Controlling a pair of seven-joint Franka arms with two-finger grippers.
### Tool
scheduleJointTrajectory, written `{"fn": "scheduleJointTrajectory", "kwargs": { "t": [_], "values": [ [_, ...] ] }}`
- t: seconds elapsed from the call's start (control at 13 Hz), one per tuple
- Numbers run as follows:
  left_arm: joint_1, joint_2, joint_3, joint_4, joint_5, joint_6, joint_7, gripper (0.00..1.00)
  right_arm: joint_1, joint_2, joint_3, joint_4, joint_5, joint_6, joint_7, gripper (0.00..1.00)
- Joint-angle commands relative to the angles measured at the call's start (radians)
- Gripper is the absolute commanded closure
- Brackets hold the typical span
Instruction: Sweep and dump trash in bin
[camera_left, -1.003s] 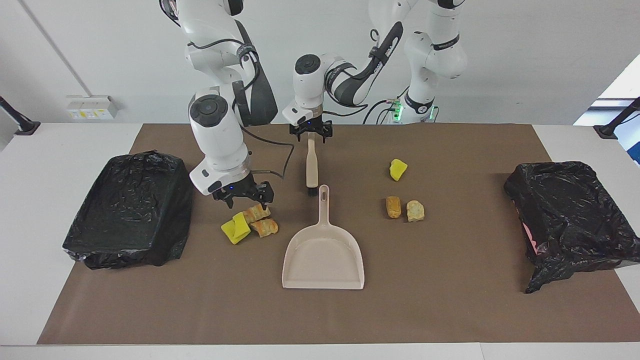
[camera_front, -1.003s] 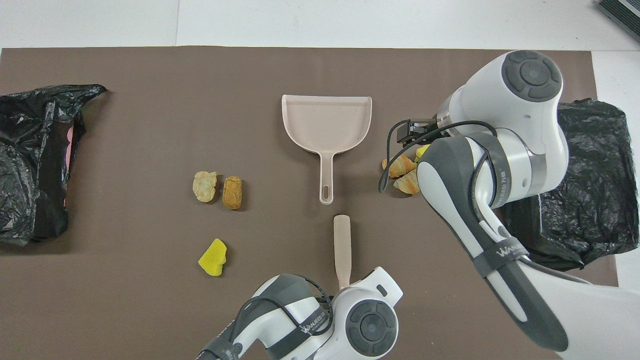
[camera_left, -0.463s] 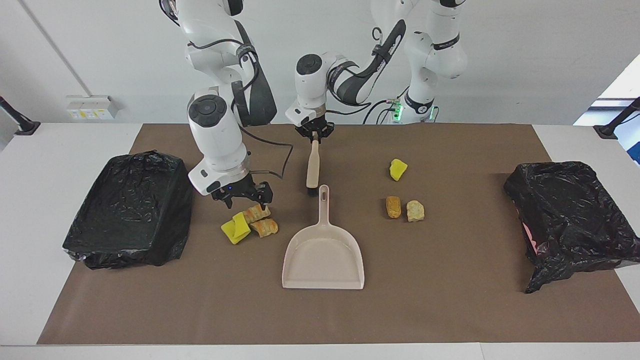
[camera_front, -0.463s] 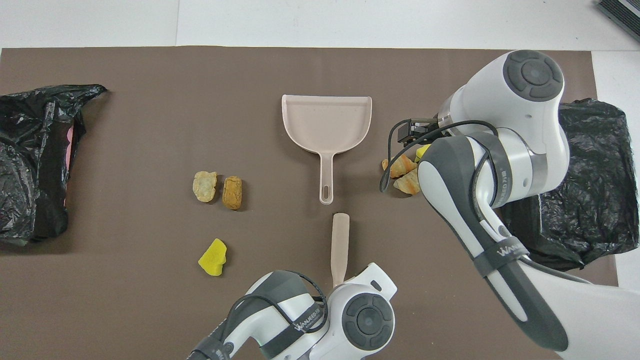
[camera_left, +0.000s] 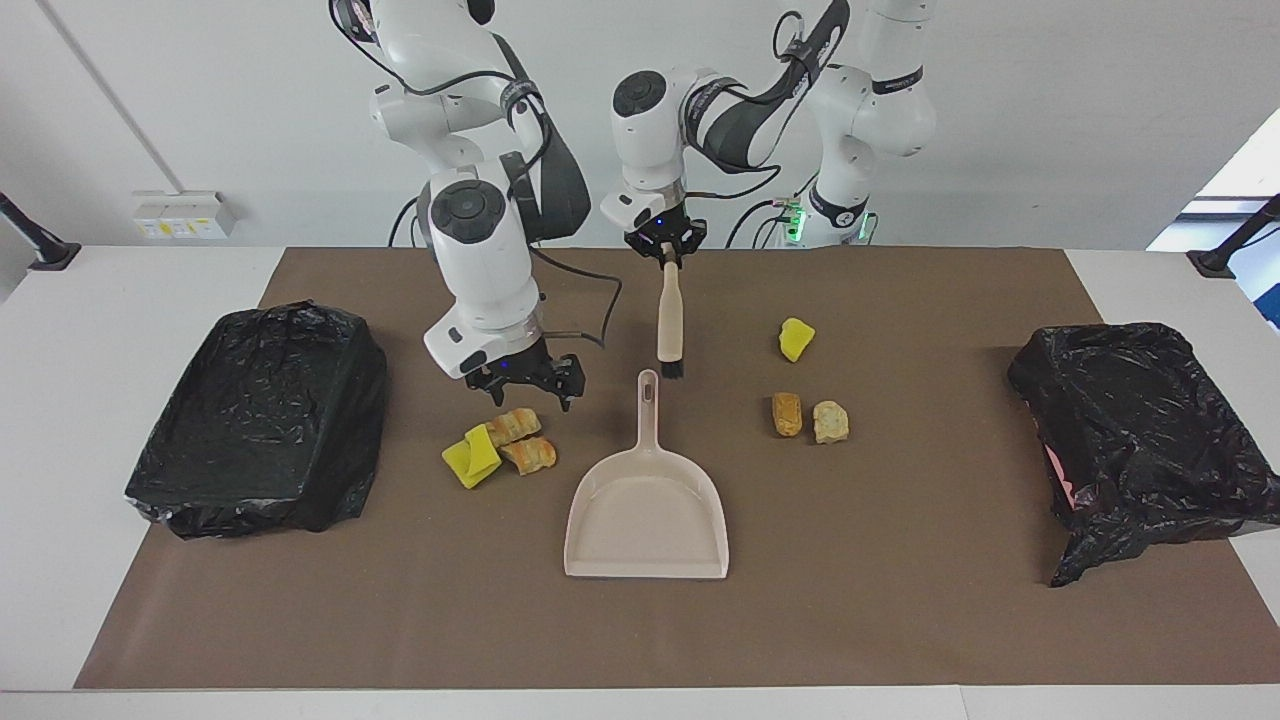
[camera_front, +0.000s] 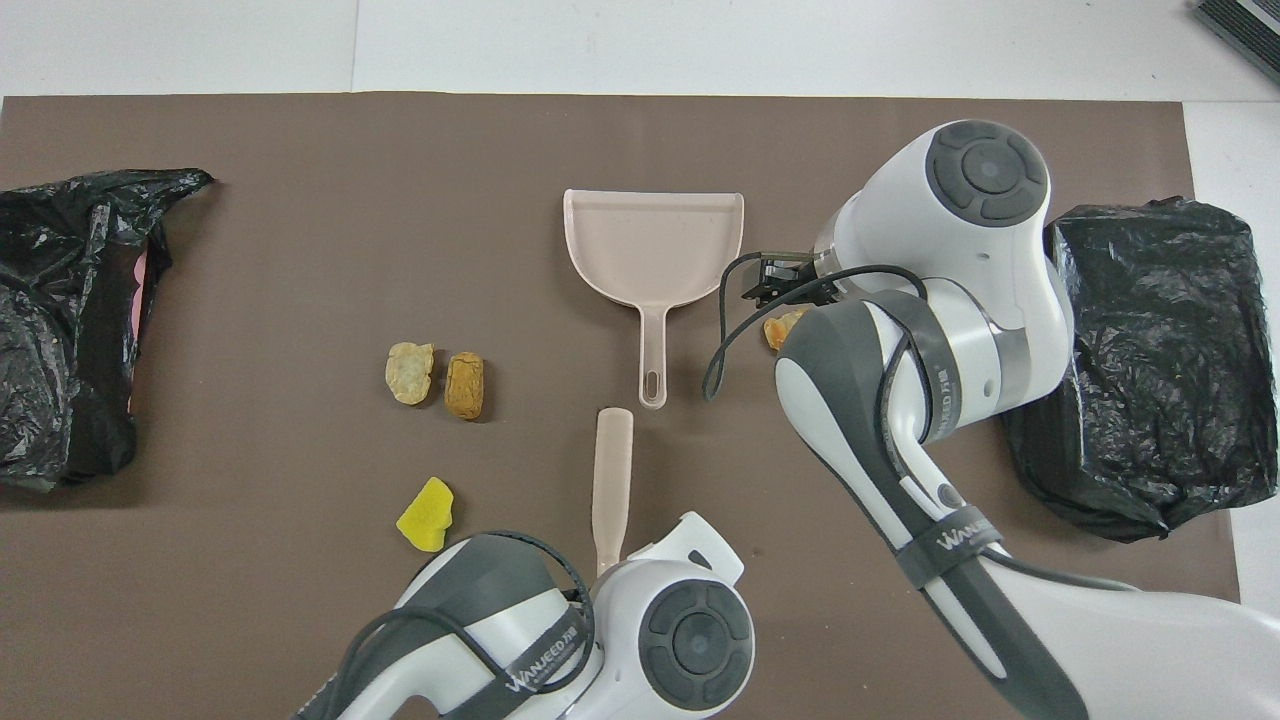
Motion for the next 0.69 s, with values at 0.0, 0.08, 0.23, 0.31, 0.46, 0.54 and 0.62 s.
{"fn": "scheduleJointTrajectory", "kwargs": {
  "t": [0.0,0.08,0.23,0.31,0.46,0.54,0.62],
  "values": [
    [0.113,-0.060,-0.006,-0.025,0.017,-0.083,0.094,1.00,0.060,0.020,0.006,0.024,0.035,0.002,0.088,0.00],
    [0.160,-0.064,-0.004,-0.025,0.019,-0.117,0.104,1.00,0.091,0.063,0.006,0.057,0.032,0.000,0.136,0.00],
    [0.266,-0.058,-0.006,-0.028,0.037,-0.112,0.107,1.00,0.102,0.142,0.008,0.108,0.032,0.015,0.158,0.00],
    [0.311,-0.053,-0.006,-0.032,0.048,-0.109,0.108,1.00,0.102,0.180,0.023,0.139,0.031,0.019,0.167,0.00],
    [0.392,-0.064,-0.006,-0.069,0.071,-0.114,0.108,1.00,0.105,0.211,0.055,0.170,0.031,0.022,0.213,0.00],
    [0.417,-0.070,-0.006,-0.084,0.083,-0.109,0.108,1.00,0.125,0.217,0.059,0.168,0.031,0.029,0.213,0.00],
    [0.449,-0.070,-0.006,-0.086,0.088,-0.111,0.108,1.00,0.134,0.223,0.060,0.167,0.032,0.042,0.214,0.00]
  ]
}}
